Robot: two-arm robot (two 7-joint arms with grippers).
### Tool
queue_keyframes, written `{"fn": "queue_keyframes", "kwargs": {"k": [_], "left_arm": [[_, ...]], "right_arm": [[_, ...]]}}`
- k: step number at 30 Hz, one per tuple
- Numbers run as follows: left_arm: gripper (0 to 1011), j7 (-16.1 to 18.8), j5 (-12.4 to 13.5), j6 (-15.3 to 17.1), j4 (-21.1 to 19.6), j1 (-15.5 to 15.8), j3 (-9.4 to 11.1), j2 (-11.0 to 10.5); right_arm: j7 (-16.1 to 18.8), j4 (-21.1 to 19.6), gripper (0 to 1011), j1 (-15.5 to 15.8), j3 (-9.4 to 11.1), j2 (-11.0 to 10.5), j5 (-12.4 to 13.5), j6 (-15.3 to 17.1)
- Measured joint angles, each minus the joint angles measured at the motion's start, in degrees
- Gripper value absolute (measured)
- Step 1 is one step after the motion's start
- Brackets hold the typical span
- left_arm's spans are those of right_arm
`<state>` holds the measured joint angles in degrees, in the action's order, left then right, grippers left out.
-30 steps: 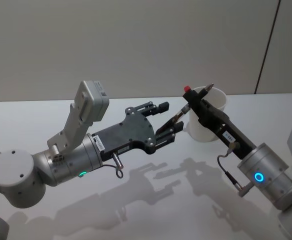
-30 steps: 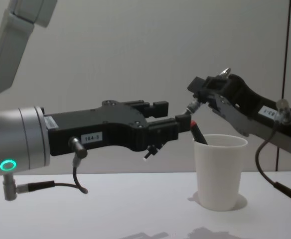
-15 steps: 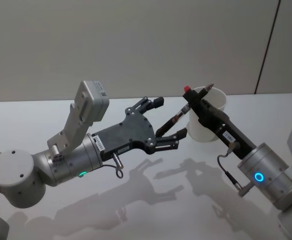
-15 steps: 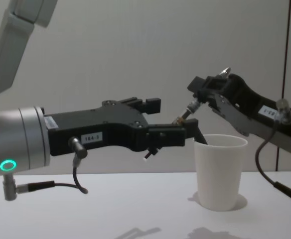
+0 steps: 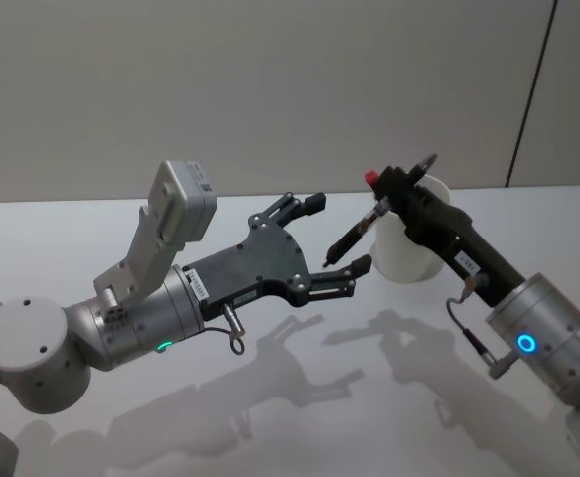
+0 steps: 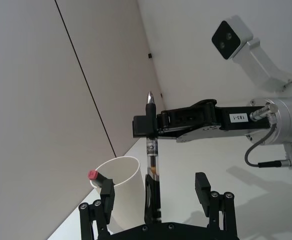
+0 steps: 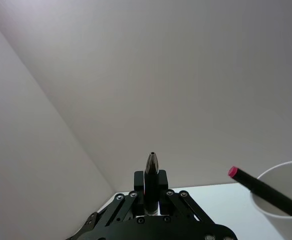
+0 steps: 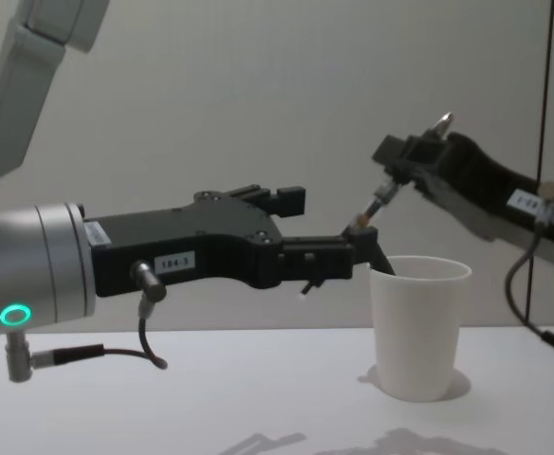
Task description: Place the pen into the pen holder.
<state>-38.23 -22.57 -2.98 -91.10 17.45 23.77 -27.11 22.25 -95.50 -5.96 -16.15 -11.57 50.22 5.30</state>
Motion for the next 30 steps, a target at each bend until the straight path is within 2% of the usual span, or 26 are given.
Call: {"fn": "queue_keyframes", "kwargs": {"k": [2,12,14,15,18,21,30], "left_arm": [[1001,0.0,0.0,0.0,0.0,0.0,0.0,0.0],[1001,0.0,0.0,0.0,0.0,0.0,0.0,0.0],[1001,0.0,0.0,0.0,0.0,0.0,0.0,0.0],[1001,0.0,0.0,0.0,0.0,0.0,0.0,0.0],[1001,0.0,0.0,0.0,0.0,0.0,0.0,0.0],[1001,0.0,0.0,0.0,0.0,0.0,0.0,0.0],[1001,0.0,0.0,0.0,0.0,0.0,0.0,0.0]], "right_arm": [[-0.2,-0.1,143,-0.1,0.1,-0.2,-0.8,-0.5],[-2.3,-1.2,143,-0.8,1.2,-2.0,-8.2,-4.5],[-3.2,-1.4,143,-1.2,1.5,-2.4,-11.1,-5.9],[-3.2,-1.4,143,-1.2,1.5,-2.4,-11.1,-5.9],[-3.9,-1.5,143,-1.6,1.8,-2.8,-13.7,-7.1],[-4.9,-1.5,143,-2.3,2.1,-3.1,-17.5,-8.3],[-7.3,-0.3,143,-4.3,2.2,-3.1,-25.4,-9.5]]}}
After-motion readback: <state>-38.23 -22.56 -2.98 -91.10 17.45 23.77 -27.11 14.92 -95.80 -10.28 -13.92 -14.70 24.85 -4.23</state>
